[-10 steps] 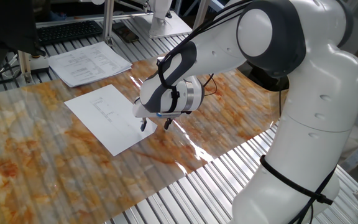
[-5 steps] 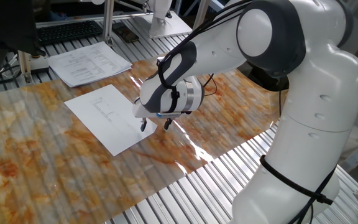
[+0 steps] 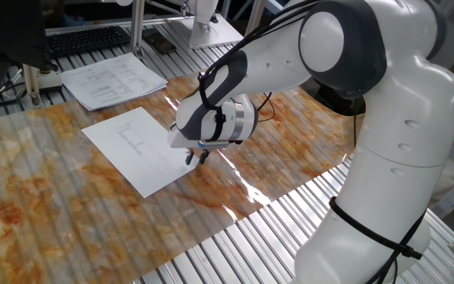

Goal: Flip over and spread out the paper that is laid flat on the table

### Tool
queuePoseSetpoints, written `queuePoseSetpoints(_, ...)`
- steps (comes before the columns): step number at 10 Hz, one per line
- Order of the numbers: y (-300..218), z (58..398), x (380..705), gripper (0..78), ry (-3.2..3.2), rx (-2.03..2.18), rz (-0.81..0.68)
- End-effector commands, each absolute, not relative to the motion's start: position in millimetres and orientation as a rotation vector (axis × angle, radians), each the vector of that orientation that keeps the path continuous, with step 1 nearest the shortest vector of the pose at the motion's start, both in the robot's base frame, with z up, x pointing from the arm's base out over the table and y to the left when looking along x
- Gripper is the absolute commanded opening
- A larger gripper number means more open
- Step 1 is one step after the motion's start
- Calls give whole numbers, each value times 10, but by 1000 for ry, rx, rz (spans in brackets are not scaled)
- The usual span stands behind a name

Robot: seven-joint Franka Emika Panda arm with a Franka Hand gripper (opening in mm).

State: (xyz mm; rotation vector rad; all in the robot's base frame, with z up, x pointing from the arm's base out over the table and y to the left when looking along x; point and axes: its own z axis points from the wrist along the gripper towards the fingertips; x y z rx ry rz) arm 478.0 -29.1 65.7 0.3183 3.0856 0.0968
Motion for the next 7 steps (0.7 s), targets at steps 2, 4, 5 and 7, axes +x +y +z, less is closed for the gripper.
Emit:
queuePoseSetpoints(2,-286,669,4821,11,3073,324,120)
queuePoseSetpoints(4,-286,669,4821,11,3073,324,120)
queuePoseSetpoints(5,-286,669,4821,11,3073,324,120)
queuePoseSetpoints(7,-280,698,4831,11,3064,350,109)
